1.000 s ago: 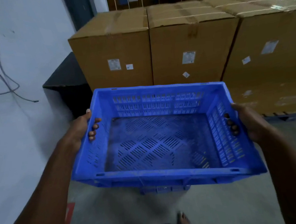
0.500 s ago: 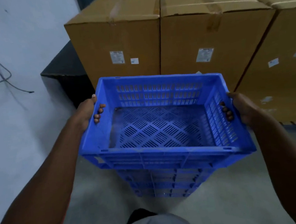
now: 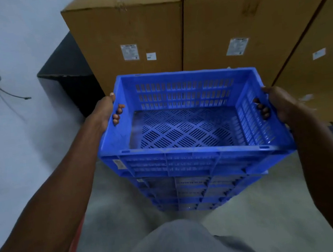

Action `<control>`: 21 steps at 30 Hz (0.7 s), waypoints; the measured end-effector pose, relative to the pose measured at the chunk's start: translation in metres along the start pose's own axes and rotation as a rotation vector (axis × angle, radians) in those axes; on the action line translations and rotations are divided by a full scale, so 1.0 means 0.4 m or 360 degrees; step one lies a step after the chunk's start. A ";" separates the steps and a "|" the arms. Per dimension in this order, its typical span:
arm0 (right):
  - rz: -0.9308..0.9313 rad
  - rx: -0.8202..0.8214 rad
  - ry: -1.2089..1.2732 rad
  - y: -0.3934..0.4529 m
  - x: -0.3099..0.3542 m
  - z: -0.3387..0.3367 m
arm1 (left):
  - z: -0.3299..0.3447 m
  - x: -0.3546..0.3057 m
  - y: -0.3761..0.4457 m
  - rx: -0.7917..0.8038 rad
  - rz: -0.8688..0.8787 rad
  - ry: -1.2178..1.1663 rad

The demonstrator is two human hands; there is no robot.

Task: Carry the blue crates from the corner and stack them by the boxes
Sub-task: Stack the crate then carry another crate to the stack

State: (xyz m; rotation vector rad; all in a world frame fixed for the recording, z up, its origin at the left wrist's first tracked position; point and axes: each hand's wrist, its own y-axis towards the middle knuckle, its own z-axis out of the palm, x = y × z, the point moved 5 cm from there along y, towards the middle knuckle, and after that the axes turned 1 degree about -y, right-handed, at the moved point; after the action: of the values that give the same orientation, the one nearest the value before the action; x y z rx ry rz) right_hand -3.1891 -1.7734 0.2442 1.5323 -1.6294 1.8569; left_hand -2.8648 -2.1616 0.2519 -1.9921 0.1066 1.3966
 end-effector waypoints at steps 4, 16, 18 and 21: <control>0.0031 -0.0001 -0.0033 -0.004 0.006 -0.020 | 0.005 -0.009 0.009 0.0020 -0.0012 0.0020; -0.0034 0.0060 0.0063 0.010 0.004 -0.034 | 0.023 0.017 0.041 0.0068 0.0034 -0.0047; -0.0047 0.0056 0.0061 0.009 0.002 -0.032 | 0.023 0.020 0.040 0.0061 0.0037 -0.0036; -0.0047 0.0057 0.0050 0.009 0.001 -0.028 | 0.018 0.020 0.037 0.0060 0.0036 -0.0019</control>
State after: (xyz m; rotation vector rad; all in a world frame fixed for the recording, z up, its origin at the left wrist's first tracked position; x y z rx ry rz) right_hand -3.1981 -1.7655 0.2443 1.5248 -1.5598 1.8954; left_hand -2.8736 -2.1660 0.2365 -1.9572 0.1494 1.4105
